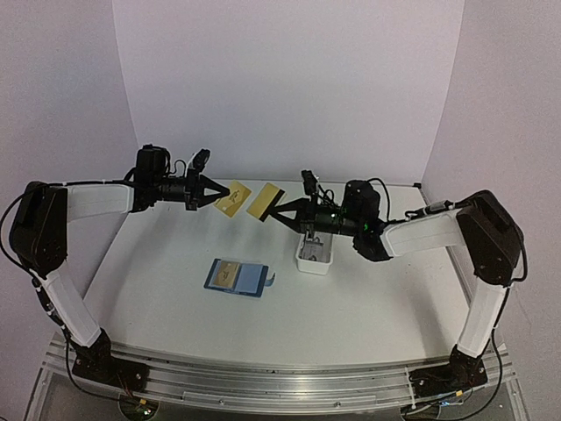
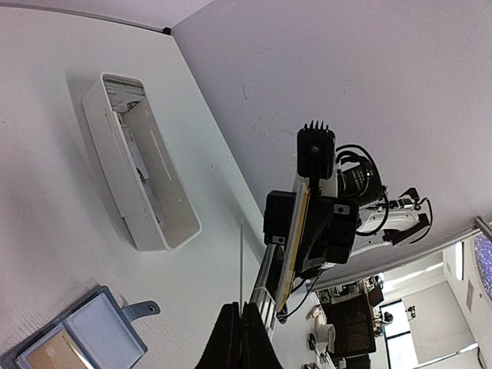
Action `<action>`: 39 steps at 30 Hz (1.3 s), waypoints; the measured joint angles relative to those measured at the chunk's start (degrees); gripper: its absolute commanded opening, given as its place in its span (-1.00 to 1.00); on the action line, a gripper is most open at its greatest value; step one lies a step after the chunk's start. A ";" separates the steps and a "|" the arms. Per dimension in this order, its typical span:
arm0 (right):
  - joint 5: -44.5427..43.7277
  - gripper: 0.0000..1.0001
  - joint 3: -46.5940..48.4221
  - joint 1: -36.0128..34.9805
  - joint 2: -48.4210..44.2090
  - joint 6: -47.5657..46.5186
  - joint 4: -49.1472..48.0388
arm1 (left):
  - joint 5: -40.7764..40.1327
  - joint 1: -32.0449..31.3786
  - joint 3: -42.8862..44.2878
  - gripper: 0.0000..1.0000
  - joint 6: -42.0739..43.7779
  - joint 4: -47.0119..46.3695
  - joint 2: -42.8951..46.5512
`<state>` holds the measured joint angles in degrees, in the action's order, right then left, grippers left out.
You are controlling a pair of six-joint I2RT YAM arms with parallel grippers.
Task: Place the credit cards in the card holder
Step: Place the credit card in the storage box.
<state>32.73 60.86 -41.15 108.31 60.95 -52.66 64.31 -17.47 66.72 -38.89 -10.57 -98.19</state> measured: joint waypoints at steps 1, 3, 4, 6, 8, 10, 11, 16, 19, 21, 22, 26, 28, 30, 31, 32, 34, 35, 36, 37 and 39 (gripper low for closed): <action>0.02 -1.00 0.07 0.07 -0.20 -0.52 0.50 | 0.00 0.00 0.00 -1.00 0.00 0.00 0.00; 0.02 -1.00 2.56 1.05 -2.60 -8.20 10.97 | 0.02 -0.07 0.00 -1.00 0.68 0.11 0.00; -0.57 -1.00 3.56 1.33 -3.21 -11.32 15.10 | 0.02 -0.09 0.00 -1.00 1.09 0.13 0.00; -4.33 -1.00 8.15 1.90 -5.44 -24.48 31.08 | 0.02 -0.11 0.00 -1.00 2.43 0.61 0.02; -9.46 -1.00 10.97 2.27 -8.04 -38.29 43.56 | -0.02 -0.09 0.00 -1.00 3.32 1.22 0.09; -12.98 -1.00 10.99 2.60 -10.84 -48.72 50.71 | -0.04 -0.09 0.00 -1.00 3.89 1.53 0.24; -14.43 -1.00 10.43 2.75 -12.35 -53.77 53.44 | -0.07 -0.09 0.00 -1.00 4.15 1.53 0.37; -19.21 -1.00 6.60 3.52 -15.34 -75.12 61.81 | -0.31 -0.09 -0.02 -1.00 4.70 1.53 1.70; -20.81 -1.00 5.38 4.24 -13.16 -84.50 63.65 | -0.50 -0.09 -0.02 -1.00 5.79 1.60 2.25; -21.55 -1.00 3.82 4.57 -12.15 -89.48 63.58 | -0.63 -0.09 -0.02 -1.00 6.58 1.99 2.71; -21.88 -1.00 2.78 4.81 -12.02 -91.45 63.28 | -0.81 -0.09 -0.02 -1.00 7.06 2.29 2.91; -21.46 -1.00 -1.05 5.40 -11.82 -97.22 61.53 | -1.36 -0.09 -0.13 -1.00 8.26 4.37 3.63; -20.44 -1.00 -1.36 5.49 -10.95 -98.73 60.83 | -1.55 -0.09 -0.13 -1.00 8.79 5.05 3.63; -19.41 -1.00 -1.36 5.49 -9.55 -100.06 59.52 | -1.57 -0.09 -0.13 -1.00 9.03 5.64 3.63; -19.19 -1.00 -1.36 5.49 -9.16 -100.41 59.32 | -1.60 -0.09 -0.11 -1.00 9.07 5.79 3.63; -18.97 -1.00 -1.40 5.49 -8.39 -101.26 59.06 | -1.70 -0.09 -0.11 -1.00 9.16 6.14 3.63; -18.93 -1.00 -1.42 5.49 -7.67 -102.05 58.60 | -1.97 -0.09 -0.11 -1.00 9.35 6.54 3.63; -18.49 -1.00 -1.42 5.51 -7.23 -102.57 58.25 | -2.03 -0.09 -0.11 -1.00 9.51 6.71 3.63; -18.14 -1.00 -1.40 5.51 -7.02 -102.90 57.81 | -2.12 -0.09 -0.11 -1.00 9.55 6.86 3.63; -18.10 -0.97 -1.40 5.51 -6.93 -103.03 57.61 | -2.16 -0.09 -0.11 -1.00 9.57 7.04 3.63; -17.73 -0.72 -1.33 5.51 -6.38 -103.43 56.61 | -2.45 -0.09 -0.11 -1.00 9.60 7.34 3.63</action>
<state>15.00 59.53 -35.64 101.93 -42.48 3.95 61.87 -17.56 66.61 -29.30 -3.22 -94.56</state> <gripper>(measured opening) 0.011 0.007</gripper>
